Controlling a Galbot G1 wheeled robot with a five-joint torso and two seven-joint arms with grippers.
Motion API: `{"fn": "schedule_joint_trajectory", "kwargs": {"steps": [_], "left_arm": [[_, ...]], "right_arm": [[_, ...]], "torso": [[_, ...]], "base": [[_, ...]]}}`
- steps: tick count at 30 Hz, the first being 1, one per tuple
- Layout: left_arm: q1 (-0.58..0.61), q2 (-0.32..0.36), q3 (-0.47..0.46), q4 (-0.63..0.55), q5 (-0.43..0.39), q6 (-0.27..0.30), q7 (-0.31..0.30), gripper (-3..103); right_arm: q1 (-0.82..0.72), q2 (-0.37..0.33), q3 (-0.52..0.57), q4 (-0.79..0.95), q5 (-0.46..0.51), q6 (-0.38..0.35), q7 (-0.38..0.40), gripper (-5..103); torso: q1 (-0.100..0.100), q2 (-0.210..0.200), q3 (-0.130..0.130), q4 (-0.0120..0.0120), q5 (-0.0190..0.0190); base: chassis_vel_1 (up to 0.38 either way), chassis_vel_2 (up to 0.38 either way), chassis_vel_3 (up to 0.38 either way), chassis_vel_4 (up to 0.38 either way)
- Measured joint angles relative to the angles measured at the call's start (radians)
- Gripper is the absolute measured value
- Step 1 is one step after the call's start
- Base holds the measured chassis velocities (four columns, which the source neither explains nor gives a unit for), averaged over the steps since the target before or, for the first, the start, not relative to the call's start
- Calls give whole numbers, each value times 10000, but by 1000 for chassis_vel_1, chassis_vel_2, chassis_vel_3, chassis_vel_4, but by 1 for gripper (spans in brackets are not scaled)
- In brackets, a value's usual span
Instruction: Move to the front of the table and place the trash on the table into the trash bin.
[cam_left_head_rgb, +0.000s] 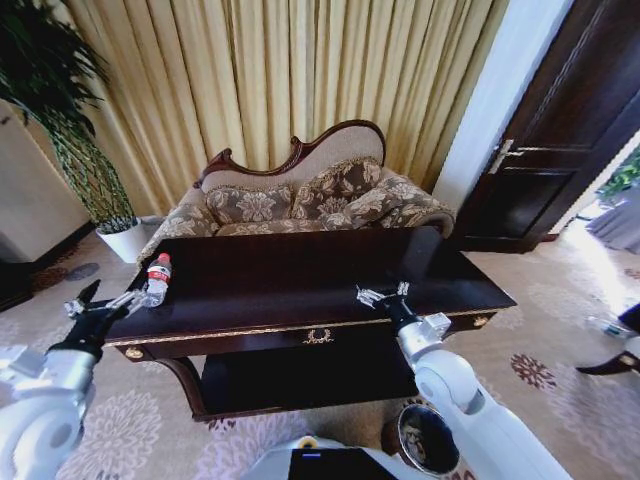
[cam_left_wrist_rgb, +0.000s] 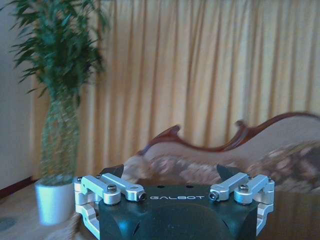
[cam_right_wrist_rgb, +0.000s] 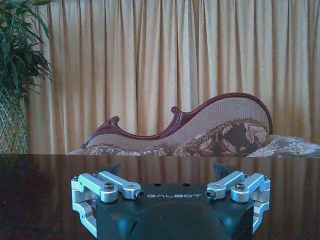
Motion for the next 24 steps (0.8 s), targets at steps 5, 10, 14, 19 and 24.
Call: {"fn": "schedule_joint_trajectory", "kwargs": {"steps": [5, 10, 14, 19, 24], "left_arm": [[-1085, 1377, 205, 648, -1072, 1649, -1643, 100], [-1622, 2177, 794, 1204, -1526, 1928, -2116, 100], [-1897, 2625, 1306, 1471, -2085, 2199, -2551, 100], [-2227, 3091, 1980, 1737, -2892, 2471, -3068, 100], [-2665, 3497, 2625, 2191, -3252, 2646, -3173, 100]], "right_arm": [[6, 130, -94, -148, -153, -8, 2, 100], [6, 319, -276, -306, -338, -10, -14, 100], [-3, 508, -434, -381, -506, -9, -12, 100], [-36, 662, -517, -504, -673, 36, -11, 100], [-33, 694, -540, -592, -709, 78, -12, 100]], "torso": [[3, -2, 2, -4, 0], [3, -1, 2, 0, 0], [3, -1, 1, 0, 2], [3, -1, 2, -2, 2], [3, -1, 2, -1, 2]], "base": [[0, 0, 0, 0], [0, 0, 0, 0], [0, 0, 0, 0], [0, 0, 0, 0], [0, 0, 0, 0]]}}
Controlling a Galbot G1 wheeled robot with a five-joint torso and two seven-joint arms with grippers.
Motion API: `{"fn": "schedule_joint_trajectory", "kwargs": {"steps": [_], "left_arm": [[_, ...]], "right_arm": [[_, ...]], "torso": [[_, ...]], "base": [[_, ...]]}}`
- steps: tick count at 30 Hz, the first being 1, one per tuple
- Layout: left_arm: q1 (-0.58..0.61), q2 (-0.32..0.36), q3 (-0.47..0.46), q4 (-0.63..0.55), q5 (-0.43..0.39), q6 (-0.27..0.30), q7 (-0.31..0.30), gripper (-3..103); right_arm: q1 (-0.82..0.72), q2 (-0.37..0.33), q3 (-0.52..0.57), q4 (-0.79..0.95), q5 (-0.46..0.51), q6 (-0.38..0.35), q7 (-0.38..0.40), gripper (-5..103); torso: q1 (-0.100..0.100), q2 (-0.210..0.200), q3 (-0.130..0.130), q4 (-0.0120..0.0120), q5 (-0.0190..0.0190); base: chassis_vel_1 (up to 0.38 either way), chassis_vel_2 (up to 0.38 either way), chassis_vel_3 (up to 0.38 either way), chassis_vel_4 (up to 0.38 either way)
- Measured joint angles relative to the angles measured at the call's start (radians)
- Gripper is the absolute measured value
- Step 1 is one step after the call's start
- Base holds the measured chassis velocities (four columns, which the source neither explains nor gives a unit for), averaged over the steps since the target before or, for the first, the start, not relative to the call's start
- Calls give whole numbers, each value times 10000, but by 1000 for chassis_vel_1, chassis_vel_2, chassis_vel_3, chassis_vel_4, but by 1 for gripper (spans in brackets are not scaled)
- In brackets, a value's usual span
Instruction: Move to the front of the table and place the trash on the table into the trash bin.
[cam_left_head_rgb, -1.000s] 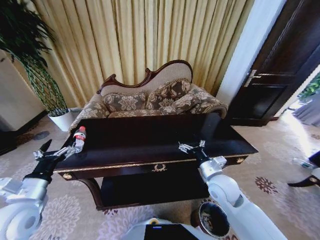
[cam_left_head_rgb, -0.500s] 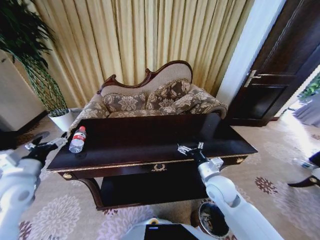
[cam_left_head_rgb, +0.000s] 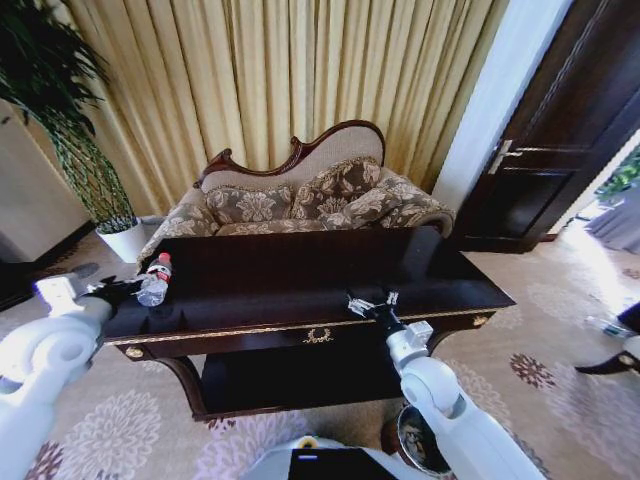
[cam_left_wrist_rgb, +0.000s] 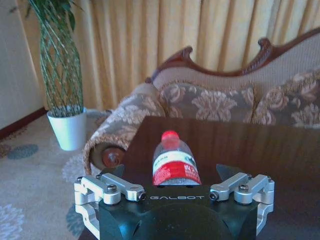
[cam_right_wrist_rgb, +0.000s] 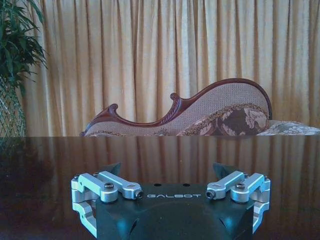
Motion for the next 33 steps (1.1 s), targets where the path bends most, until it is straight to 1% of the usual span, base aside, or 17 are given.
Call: {"fn": "schedule_joint_trajectory", "kwargs": {"steps": [2, 4, 8, 12, 17, 18, 19, 20, 21, 22, 23, 26, 27, 29, 30, 32, 33], "left_arm": [[-153, 117, 204, 128, -60, 71, -35, 100], [-469, 313, 547, 253, -382, 277, -367, 100], [-683, 401, 733, 307, -651, 516, -592, 100], [-1001, 462, 1049, 349, -1104, 851, -1115, 100], [-1060, 389, 1093, 301, -1511, 911, -1531, 101], [-1060, 350, 1093, 285, -1646, 912, -1667, 97], [-1060, 350, 1093, 285, -1646, 912, -1667, 97], [-1052, 308, 1072, 275, -1850, 912, -1815, 93], [-1052, 308, 1072, 275, -1850, 912, -1815, 93], [-1038, 277, 1046, 263, -2027, 912, -1965, 88], [-1038, 277, 1046, 263, -2027, 912, -1965, 88], [-968, 201, 950, 243, -2358, 910, -2136, 71], [-968, 201, 950, 243, -2358, 910, -2136, 71], [-907, 160, 860, 204, -2552, 893, -2189, 60], [-907, 160, 860, 204, -2552, 893, -2189, 60], [-852, 142, 802, 159, -2599, 887, -2188, 52], [-852, 142, 802, 159, -2599, 887, -2188, 52]], "right_arm": [[9, 8, 3, -20, -1, 6, 0, 100], [22, 41, 29, -52, -4, 24, 0, 100], [22, 65, 30, -91, -28, 60, -1, 100], [15, 134, 30, -165, -74, 143, -10, 100], [18, 122, 30, -224, -77, 172, -13, 100], [26, 111, 30, -241, -76, 180, -13, 100], [26, 111, 30, -241, -76, 180, -13, 100], [36, 104, 29, -258, -72, 189, -12, 100], [36, 104, 29, -258, -72, 189, -12, 100], [43, 97, 21, -265, -61, 191, -13, 100], [43, 97, 21, -265, -61, 191, -13, 100], [58, 87, -4, -268, -31, 191, -13, 100], [58, 87, -4, -268, -31, 191, -13, 100], [61, 87, -5, -268, -7, 193, -18, 100], [61, 87, -5, -268, -7, 193, -18, 100], [56, 87, -5, -267, 4, 206, -20, 100], [56, 87, -5, -267, 4, 206, -20, 100]], "torso": [[0, 0, 0, -1, -1], [1, 0, 0, -1, 0], [1, 0, 0, -2, 0], [0, 0, 0, -1, 1], [0, 0, 0, -1, 0], [0, 0, 0, 0, 1], [0, 0, 0, 0, 1], [1, 0, -1, -1, 0], [1, 0, -1, -1, 0], [0, 0, -1, -1, 1], [0, 0, -1, -1, 1], [1, 0, -1, 0, 1], [1, 0, -1, 0, 1], [0, 0, -1, -1, 3], [0, 0, -1, -1, 3], [0, 0, -1, -1, 3], [0, 0, -1, -1, 3]], "base": [[0, 0, 0, 0], [0, 0, 0, 0], [0, 0, 0, 0], [0, 0, 0, 0], [0, 0, 0, 0], [0, 0, 0, 0], [0, 0, 0, 0], [0, 0, 0, 0], [0, 0, 0, 0], [0, 0, 0, 0], [0, 0, 0, 0], [0, 0, 0, 0], [0, 0, 0, 0], [0, 0, 0, 0], [0, 0, 0, 0], [0, 0, 0, 0], [0, 0, 0, 0]]}}
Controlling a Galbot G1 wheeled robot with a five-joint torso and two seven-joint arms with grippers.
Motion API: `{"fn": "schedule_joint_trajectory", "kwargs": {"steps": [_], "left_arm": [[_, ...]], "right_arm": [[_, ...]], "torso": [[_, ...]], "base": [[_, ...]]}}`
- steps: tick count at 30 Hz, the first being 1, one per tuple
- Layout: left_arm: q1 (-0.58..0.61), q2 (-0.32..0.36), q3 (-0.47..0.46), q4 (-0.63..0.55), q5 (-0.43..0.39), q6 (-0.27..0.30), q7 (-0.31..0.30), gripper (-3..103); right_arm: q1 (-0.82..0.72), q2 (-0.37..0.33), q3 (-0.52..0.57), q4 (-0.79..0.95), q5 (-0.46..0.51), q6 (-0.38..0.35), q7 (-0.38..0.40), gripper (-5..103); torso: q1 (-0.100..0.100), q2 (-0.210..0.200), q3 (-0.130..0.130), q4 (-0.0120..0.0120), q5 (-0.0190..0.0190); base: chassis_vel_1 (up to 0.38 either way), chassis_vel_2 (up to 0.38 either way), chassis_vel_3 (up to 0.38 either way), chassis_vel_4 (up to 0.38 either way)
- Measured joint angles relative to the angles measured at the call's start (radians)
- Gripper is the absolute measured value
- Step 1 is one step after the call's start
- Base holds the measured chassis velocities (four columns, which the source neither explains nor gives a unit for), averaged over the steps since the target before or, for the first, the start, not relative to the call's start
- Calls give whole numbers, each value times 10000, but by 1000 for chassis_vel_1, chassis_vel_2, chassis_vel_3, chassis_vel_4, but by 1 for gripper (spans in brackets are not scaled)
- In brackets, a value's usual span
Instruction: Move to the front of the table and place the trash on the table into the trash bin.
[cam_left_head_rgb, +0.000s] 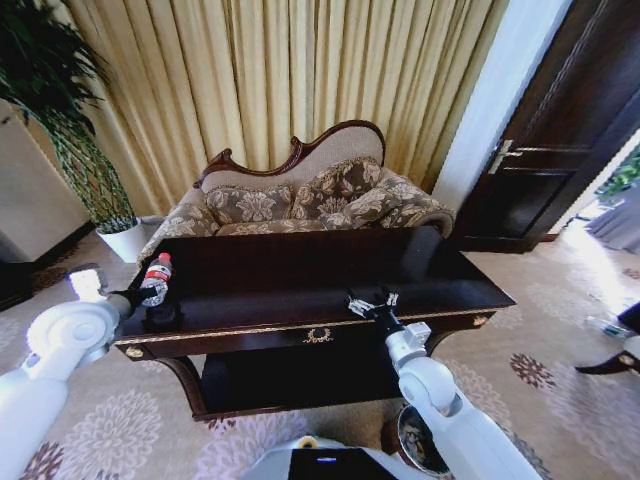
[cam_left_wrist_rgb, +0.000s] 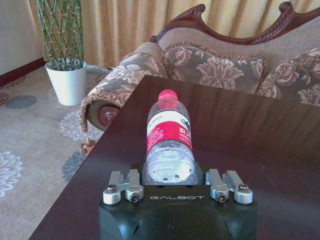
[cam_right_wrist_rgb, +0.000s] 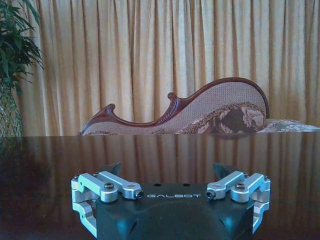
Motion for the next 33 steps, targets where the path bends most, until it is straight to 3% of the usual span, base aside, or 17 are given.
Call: {"fn": "schedule_joint_trajectory", "kwargs": {"steps": [2, 3, 4, 5, 8, 9, 11, 12, 13, 15, 16, 18, 19, 22, 23, 26, 33], "left_arm": [[42, -14, -58, -24, 28, 0, 76, 45], [137, -41, -70, -21, 662, -7, 534, 43], [137, -41, -70, -21, 662, -7, 534, 43], [231, -66, -70, -3, 1277, -197, 1082, 39], [557, -186, -70, -32, 3596, -1661, 2931, 34], [557, -186, -70, -32, 3596, -1661, 2931, 34], [826, -263, -76, -142, 5714, -3417, 4640, 33], [894, -279, -46, -221, 6283, -3988, 5130, 33], [894, -279, -46, -221, 6283, -3988, 5130, 33], [1022, -287, 134, -568, 7181, -4870, 5827, 33], [1022, -287, 134, -568, 7181, -4870, 5827, 33], [1122, -237, 287, -981, 7820, -5356, 6207, 33], [1122, -237, 287, -981, 7820, -5356, 6207, 33], [1234, 134, 475, -1940, 8201, -5716, 6551, 33], [1234, 134, 475, -1940, 8201, -5716, 6551, 33], [1210, 603, 671, -2431, 8555, -6010, 6758, 33], [1183, 1187, 1061, -2703, 8956, -6454, 7115, 33]], "right_arm": [[-21, 0, 6, 6, 10, 8, 0, 100], [-32, 11, 16, 20, 28, 12, 17, 100], [-32, 11, 16, 20, 28, 12, 17, 100], [-35, 15, 23, 43, 52, 12, 40, 100], [-8, -15, 36, 309, 511, -59, 336, 100], [-8, -15, 36, 309, 511, -59, 336, 100], [95, -167, 39, 876, 1556, -445, 804, 100], [152, -235, 40, 1121, 2007, -606, 985, 100], [152, -235, 40, 1121, 2007, -606, 985, 100], [321, -463, 38, 1768, 3167, -951, 1414, 100], [321, -463, 38, 1768, 3167, -951, 1414, 100], [541, -736, 41, 2346, 4372, -1180, 1843, 100], [541, -736, 41, 2346, 4372, -1180, 1843, 100], [1218, -1298, 365, 3223, 6770, -1525, 2422, 100], [1218, -1298, 365, 3223, 6770, -1525, 2422, 100], [1722, -1719, 666, 3660, 8224, -1697, 2571, 100], [1789, -1862, 399, 3875, 8272, -1749, 2240, 100]], "torso": [[0, 0, 0, -1, 0], [0, 0, 0, -1, -2], [0, 0, 0, -1, -2], [0, 0, 1, 0, -3], [0, 0, 1, 1, -4], [0, 0, 1, 1, -4], [0, 0, 0, 1, -2], [0, 0, 0, 1, -2], [0, 0, 0, 1, -2], [0, 0, 0, -1, -2], [0, 0, 0, -1, -2], [0, 0, 0, -1, -2], [0, 0, 0, -1, -2], [0, 0, 0, 0, -1], [0, 0, 0, 0, -1], [-1, 0, 0, 0, 0], [0, 0, 0, 0, -1]], "base": [[0, 0, 0, 0], [0, 0, 0, 0], [0, 0, 0, 0], [0, 0, 0, 0], [0, 0, 0, 0], [0, 0, 0, 0], [0, 0, 0, 0], [0, 0, 0, 0], [0, 0, 0, 0], [0, 0, 0, 0], [0, 0, 0, 0], [0, 0, 0, 0], [0, 0, 0, 0], [0, 0, 0, 0], [0, 0, 0, 0], [0, 0, 0, 0], [0, 0, 0, 0]]}}
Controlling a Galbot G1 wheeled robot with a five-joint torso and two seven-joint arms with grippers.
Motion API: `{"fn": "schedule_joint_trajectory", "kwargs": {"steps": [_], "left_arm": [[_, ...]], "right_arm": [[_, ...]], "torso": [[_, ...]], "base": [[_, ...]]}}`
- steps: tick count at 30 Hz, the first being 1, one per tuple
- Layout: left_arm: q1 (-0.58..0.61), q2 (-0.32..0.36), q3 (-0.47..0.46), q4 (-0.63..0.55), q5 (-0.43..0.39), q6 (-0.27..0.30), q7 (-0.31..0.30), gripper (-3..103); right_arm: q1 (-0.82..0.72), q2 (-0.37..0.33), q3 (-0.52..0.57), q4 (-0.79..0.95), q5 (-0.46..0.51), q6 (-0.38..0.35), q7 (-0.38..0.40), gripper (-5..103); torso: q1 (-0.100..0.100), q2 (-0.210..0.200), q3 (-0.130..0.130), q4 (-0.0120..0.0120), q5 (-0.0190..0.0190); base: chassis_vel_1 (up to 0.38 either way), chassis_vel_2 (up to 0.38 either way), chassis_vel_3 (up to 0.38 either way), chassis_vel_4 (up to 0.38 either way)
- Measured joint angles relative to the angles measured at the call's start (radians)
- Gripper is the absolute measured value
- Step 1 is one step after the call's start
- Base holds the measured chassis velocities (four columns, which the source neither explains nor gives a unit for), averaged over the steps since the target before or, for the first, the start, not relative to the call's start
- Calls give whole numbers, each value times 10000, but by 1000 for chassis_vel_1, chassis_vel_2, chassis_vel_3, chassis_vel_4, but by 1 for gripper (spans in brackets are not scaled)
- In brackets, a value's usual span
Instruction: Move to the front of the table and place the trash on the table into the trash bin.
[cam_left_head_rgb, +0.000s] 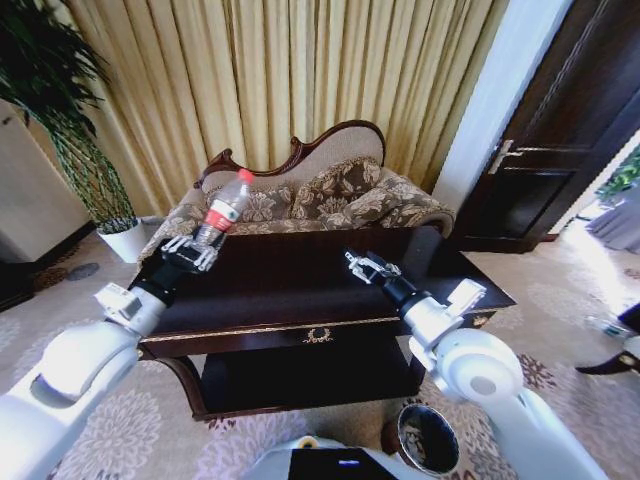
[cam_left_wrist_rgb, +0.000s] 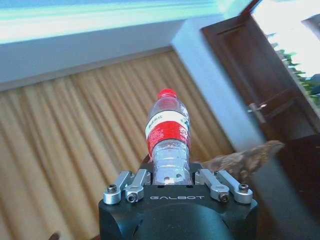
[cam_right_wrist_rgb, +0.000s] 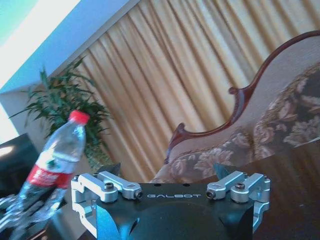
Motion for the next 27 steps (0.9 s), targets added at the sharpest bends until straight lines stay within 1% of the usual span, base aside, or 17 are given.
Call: {"fn": "schedule_joint_trajectory", "kwargs": {"steps": [1, 3, 4, 5, 6, 7, 10, 11, 13, 14, 17, 19, 20, 21, 23, 25, 27], "left_arm": [[0, 0, 0, 0, 0, 0, 0, 33], [-170, 321, 337, 87, 172, -472, 291, 33], [-360, 479, 655, 210, 162, -786, 520, 33], [-398, 501, 722, 233, 153, -830, 553, 33], [-573, 566, 1038, 335, 93, -992, 700, 33], [-573, 566, 1038, 335, 93, -992, 700, 33], [-1122, 589, 1930, 810, 56, -1502, 1191, 33], [-1122, 589, 1930, 810, 56, -1502, 1191, 33], [-1533, 552, 2441, 1178, 224, -1932, 1522, 33], [-1533, 552, 2441, 1178, 224, -1932, 1522, 33], [-2261, 601, 3226, 1484, 454, -2236, 1710, 33], [-2449, 616, 3391, 1524, 503, -2270, 1722, 33], [-2937, 627, 3821, 1591, 593, -2303, 1748, 33], [-2937, 627, 3821, 1591, 593, -2303, 1748, 33], [-3557, 604, 4397, 1632, 620, -2260, 1746, 33], [-3722, 587, 4557, 1648, 616, -2240, 1745, 33], [-4300, 441, 5252, 1709, 589, -2107, 1719, 33]], "right_arm": [[0, 0, 0, 0, 0, 0, 0, 100], [25, 53, -177, 27, -43, -78, -293, 100], [78, 102, -269, 20, -59, -103, -543, 100], [81, 104, -273, 19, -59, -103, -554, 100], [131, 156, -314, -36, -60, -108, -733, 100], [131, 156, -314, -36, -60, -108, -733, 100], [246, 199, -333, -266, -153, -104, -1195, 100], [246, 199, -333, -266, -153, -104, -1195, 100], [389, 133, -340, -491, -202, -91, -1493, 100], [389, 133, -340, -491, -202, -91, -1493, 100], [798, 177, -622, -833, -259, -113, -1693, 100], [900, 205, -717, -897, -270, -124, -1707, 100], [1144, 279, -910, -1024, -279, -165, -1720, 100], [1144, 279, -910, -1024, -279, -165, -1720, 100], [1446, 350, -1140, -1210, -284, -228, -1714, 100], [1510, 363, -1190, -1258, -290, -235, -1713, 100], [1819, 446, -1401, -1473, -306, -250, -1705, 100]], "torso": [[0, 0, 0, 0, 0], [-1, 0, 0, -1, 1], [0, 0, 0, -1, 0], [-1, 0, 0, -1, 1], [0, 0, 0, 0, 0], [0, 0, 0, 0, 0], [-1, 0, 0, 0, -1], [-1, 0, 0, 0, -1], [-1, 0, 1, 0, -3], [-1, 0, 1, 0, -3], [0, 0, 1, 0, -1], [0, -1, 1, 2, -1], [0, 0, 1, 1, 0], [0, 0, 1, 1, 0], [0, 0, 1, 0, 0], [0, 0, 1, 1, 0], [0, 0, 1, -1, 0]], "base": [[0, 0, 0, 0], [0, 0, 0, 0], [0, 0, 0, 0], [0, 0, 0, 0], [0, 0, 0, 0], [0, 0, 0, 0], [0, 0, 0, 0], [0, 0, 0, 0], [0, 0, 0, 0], [0, 0, 0, 0], [0, 0, 0, 0], [0, 0, 0, 0], [0, 0, 0, 0], [0, 0, 0, 0], [0, 0, 0, 0], [0, 0, 0, 0], [0, 0, 0, 0]]}}
